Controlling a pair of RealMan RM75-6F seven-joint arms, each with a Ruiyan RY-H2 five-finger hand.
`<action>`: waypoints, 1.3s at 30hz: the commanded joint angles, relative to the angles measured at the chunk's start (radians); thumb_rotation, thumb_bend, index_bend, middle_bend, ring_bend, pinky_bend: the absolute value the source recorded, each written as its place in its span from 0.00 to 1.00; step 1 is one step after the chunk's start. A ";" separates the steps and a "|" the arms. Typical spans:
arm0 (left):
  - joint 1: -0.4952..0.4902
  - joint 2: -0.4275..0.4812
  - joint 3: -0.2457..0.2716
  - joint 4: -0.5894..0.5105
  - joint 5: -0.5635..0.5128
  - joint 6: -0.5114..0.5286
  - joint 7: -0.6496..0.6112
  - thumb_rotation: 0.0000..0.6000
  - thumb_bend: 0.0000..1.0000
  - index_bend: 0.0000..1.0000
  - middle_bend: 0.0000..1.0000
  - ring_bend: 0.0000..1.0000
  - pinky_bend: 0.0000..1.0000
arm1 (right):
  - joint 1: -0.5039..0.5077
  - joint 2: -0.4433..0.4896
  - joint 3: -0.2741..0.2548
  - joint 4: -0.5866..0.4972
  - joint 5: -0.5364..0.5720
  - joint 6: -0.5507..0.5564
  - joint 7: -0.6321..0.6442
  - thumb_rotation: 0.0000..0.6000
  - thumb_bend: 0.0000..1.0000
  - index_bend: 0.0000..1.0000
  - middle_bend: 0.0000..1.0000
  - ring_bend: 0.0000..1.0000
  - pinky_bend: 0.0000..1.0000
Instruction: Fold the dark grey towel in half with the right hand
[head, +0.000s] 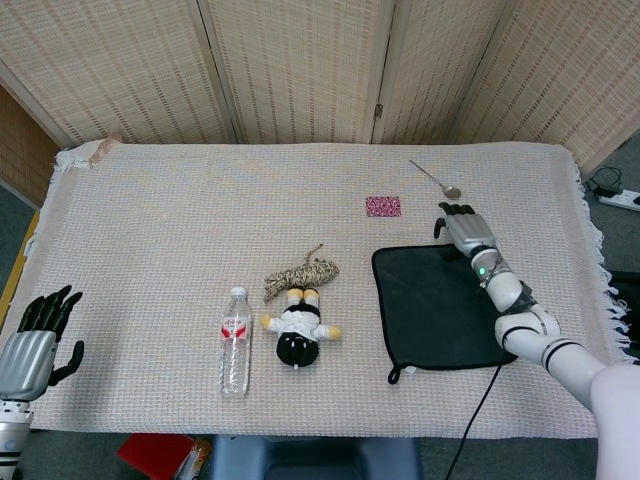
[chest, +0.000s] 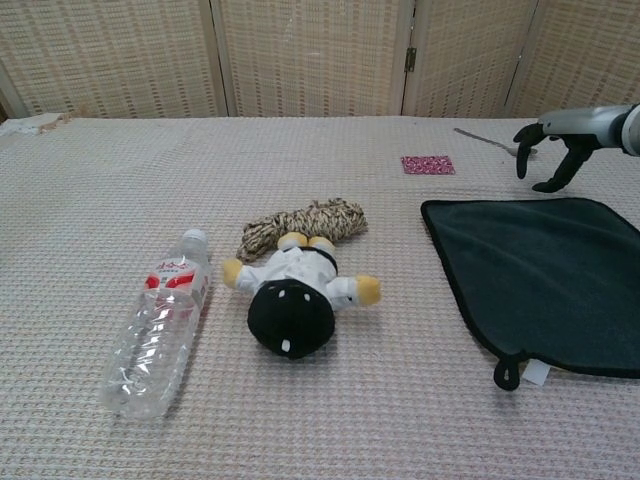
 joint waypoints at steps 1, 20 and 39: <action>-0.002 -0.001 0.000 0.003 -0.004 -0.005 -0.002 1.00 0.58 0.00 0.04 0.00 0.01 | 0.028 -0.036 -0.009 0.053 -0.014 -0.031 0.013 1.00 0.42 0.44 0.07 0.00 0.00; -0.007 -0.004 -0.005 0.023 -0.019 -0.015 -0.017 1.00 0.58 0.00 0.04 0.00 0.01 | 0.085 -0.175 -0.038 0.267 -0.063 -0.122 0.058 1.00 0.42 0.44 0.07 0.00 0.00; -0.015 -0.013 -0.004 0.033 -0.017 -0.023 -0.017 1.00 0.58 0.00 0.04 0.00 0.01 | 0.074 -0.180 -0.056 0.289 -0.130 -0.099 0.126 1.00 0.46 0.69 0.18 0.04 0.00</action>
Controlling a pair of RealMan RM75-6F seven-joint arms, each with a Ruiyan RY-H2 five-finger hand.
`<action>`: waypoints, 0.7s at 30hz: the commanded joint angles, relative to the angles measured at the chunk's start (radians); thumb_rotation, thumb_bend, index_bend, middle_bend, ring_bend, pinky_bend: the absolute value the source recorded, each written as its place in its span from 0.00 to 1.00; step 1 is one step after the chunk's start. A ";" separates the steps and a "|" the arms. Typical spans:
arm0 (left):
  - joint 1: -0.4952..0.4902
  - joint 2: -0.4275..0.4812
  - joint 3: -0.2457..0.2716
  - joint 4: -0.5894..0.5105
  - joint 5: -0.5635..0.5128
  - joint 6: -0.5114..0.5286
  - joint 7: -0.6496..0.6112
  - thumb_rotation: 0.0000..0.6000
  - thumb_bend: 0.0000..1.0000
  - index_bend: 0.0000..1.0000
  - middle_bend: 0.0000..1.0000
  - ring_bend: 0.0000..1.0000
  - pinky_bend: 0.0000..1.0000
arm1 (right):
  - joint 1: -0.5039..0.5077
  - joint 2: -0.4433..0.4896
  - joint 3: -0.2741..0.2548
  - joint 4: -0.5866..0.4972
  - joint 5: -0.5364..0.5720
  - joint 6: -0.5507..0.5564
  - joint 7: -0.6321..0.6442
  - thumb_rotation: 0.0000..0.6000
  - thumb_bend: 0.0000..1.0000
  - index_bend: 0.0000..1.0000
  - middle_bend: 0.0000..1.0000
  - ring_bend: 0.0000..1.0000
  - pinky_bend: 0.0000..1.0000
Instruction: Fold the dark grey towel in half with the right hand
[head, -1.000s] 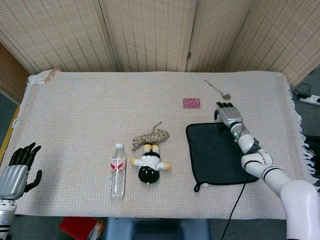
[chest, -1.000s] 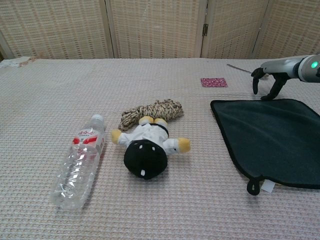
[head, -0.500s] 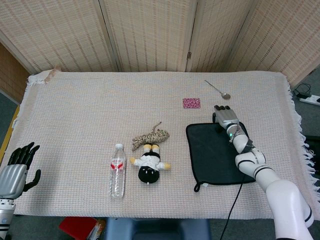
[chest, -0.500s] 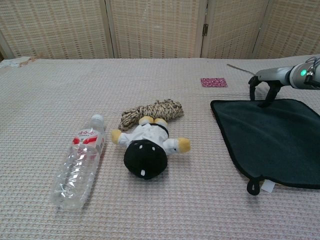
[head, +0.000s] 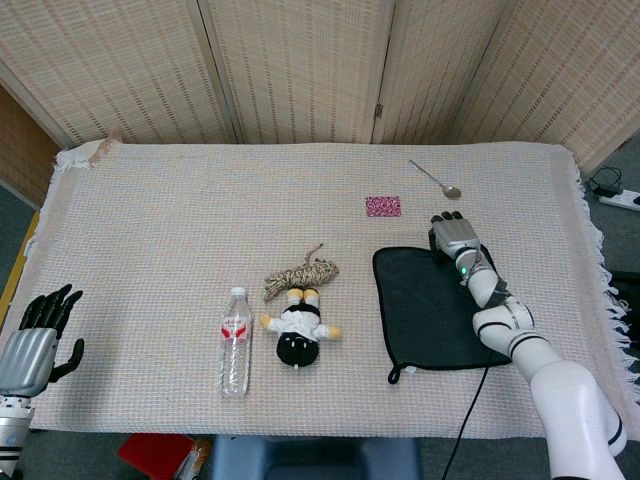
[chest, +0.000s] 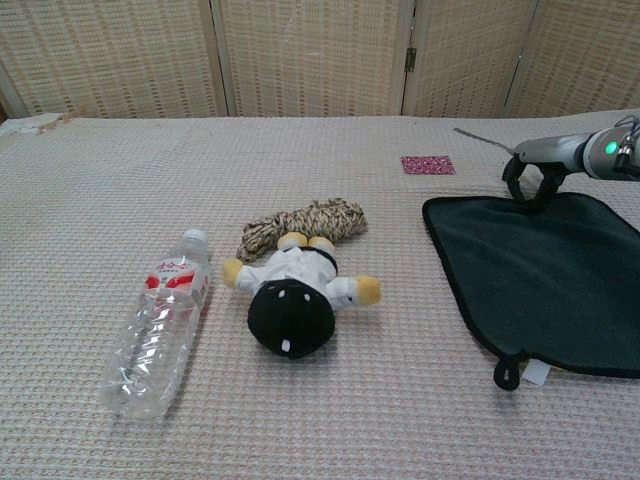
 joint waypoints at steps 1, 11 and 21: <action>0.000 -0.001 0.000 0.001 0.000 0.001 -0.002 1.00 0.58 0.00 0.04 0.00 0.01 | -0.003 0.004 -0.003 -0.006 -0.008 0.005 0.007 1.00 0.47 0.69 0.18 0.04 0.00; 0.002 0.002 0.001 0.003 0.008 0.011 -0.011 1.00 0.58 0.00 0.04 0.00 0.01 | -0.029 0.058 -0.010 -0.097 -0.040 0.083 0.034 1.00 0.47 0.69 0.18 0.04 0.00; 0.005 0.005 0.007 -0.011 0.026 0.024 -0.006 1.00 0.58 0.00 0.04 0.00 0.01 | -0.165 0.282 -0.081 -0.483 -0.094 0.285 -0.059 1.00 0.47 0.69 0.18 0.04 0.00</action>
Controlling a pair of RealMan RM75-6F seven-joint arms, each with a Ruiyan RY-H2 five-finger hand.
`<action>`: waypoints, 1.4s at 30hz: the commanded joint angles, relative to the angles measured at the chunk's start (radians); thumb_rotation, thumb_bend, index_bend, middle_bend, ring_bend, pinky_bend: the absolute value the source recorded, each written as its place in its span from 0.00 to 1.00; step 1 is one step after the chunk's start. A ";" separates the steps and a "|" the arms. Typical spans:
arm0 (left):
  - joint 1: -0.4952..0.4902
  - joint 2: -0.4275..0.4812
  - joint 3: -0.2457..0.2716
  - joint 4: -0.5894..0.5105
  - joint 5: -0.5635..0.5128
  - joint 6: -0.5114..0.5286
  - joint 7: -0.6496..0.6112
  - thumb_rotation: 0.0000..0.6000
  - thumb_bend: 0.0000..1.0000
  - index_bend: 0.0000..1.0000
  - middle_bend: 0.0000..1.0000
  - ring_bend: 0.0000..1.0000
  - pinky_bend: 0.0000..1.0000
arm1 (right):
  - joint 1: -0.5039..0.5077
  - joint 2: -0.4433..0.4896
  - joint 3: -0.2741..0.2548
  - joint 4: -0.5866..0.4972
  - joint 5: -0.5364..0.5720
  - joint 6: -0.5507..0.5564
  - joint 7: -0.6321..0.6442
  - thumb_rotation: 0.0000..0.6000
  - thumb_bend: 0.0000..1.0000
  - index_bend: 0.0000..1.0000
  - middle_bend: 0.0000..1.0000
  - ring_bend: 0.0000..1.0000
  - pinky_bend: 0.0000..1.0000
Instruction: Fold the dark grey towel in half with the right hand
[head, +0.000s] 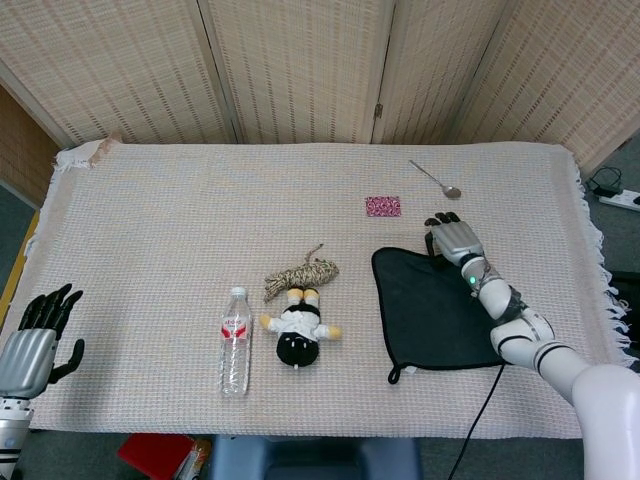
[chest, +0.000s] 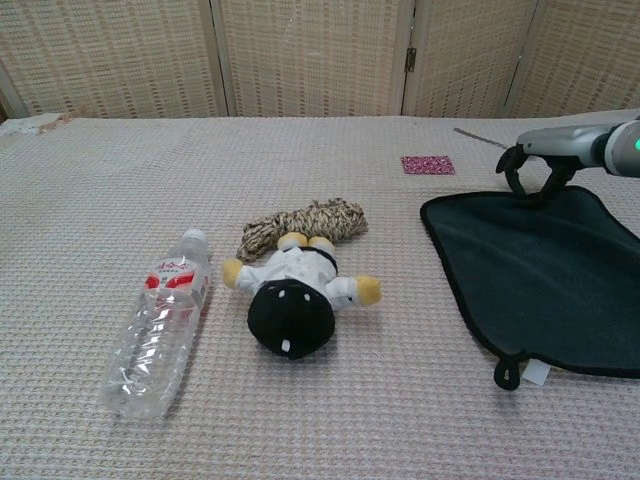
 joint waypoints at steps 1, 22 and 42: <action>0.000 0.000 0.003 -0.006 0.007 0.003 0.004 1.00 0.58 0.00 0.04 0.00 0.01 | -0.089 0.135 -0.057 -0.219 -0.029 0.113 -0.102 1.00 0.48 0.69 0.18 0.04 0.00; 0.012 0.012 0.021 -0.044 0.053 0.040 0.011 1.00 0.58 0.00 0.04 0.00 0.01 | -0.220 0.328 -0.180 -0.740 0.029 0.286 -0.569 1.00 0.47 0.69 0.18 0.04 0.00; 0.016 0.016 0.025 -0.053 0.065 0.051 0.018 1.00 0.58 0.00 0.04 0.00 0.01 | -0.256 0.393 -0.246 -0.853 -0.025 0.318 -0.621 1.00 0.47 0.69 0.18 0.05 0.00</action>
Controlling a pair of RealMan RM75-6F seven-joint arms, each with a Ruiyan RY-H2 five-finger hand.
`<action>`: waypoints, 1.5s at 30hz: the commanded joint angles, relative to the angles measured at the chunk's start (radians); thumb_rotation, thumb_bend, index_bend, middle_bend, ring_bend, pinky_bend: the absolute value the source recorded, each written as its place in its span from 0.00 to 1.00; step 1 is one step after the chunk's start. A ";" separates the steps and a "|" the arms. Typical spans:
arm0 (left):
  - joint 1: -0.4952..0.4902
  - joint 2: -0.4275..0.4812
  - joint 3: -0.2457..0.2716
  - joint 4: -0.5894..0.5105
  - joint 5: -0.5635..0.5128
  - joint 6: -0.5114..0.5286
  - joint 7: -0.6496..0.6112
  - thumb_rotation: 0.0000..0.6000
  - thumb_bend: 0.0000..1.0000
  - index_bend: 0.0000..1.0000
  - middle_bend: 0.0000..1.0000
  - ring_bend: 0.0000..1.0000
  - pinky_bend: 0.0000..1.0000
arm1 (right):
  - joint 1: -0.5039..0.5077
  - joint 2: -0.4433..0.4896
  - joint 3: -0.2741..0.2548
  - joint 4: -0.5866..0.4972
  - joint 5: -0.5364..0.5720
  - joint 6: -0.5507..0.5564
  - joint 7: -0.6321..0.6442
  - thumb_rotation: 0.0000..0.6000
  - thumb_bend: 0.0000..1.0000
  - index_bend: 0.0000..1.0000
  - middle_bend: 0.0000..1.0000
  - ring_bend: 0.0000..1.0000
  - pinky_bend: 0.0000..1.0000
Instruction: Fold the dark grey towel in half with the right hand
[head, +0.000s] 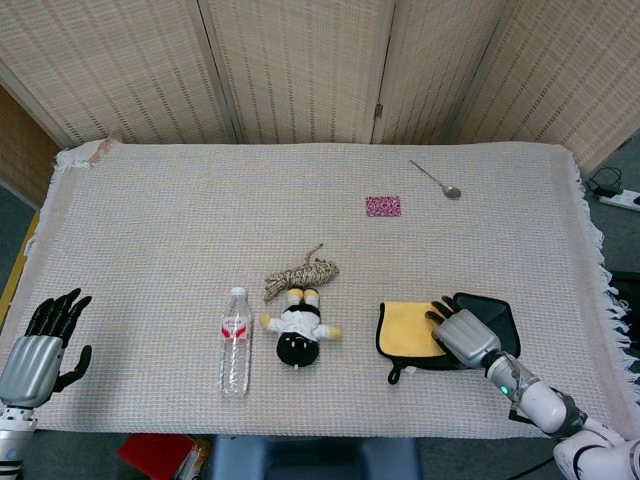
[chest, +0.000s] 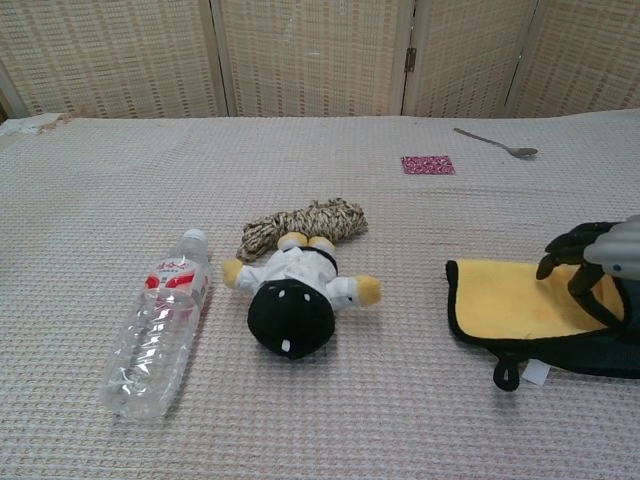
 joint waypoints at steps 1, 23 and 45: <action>-0.001 -0.001 0.000 0.000 0.000 -0.001 0.002 1.00 0.58 0.00 0.04 0.00 0.01 | -0.008 0.001 -0.007 0.005 -0.002 0.007 -0.014 1.00 0.47 0.69 0.18 0.05 0.00; -0.005 -0.007 -0.004 0.007 -0.014 -0.015 0.001 1.00 0.58 0.00 0.04 0.00 0.01 | -0.002 0.069 -0.021 -0.078 0.133 -0.035 -0.130 1.00 0.48 0.03 0.00 0.00 0.00; -0.010 -0.013 -0.003 0.011 -0.010 -0.021 0.001 1.00 0.58 0.00 0.04 0.00 0.01 | 0.103 0.059 0.092 0.065 0.226 -0.144 0.019 1.00 0.47 0.07 0.00 0.00 0.00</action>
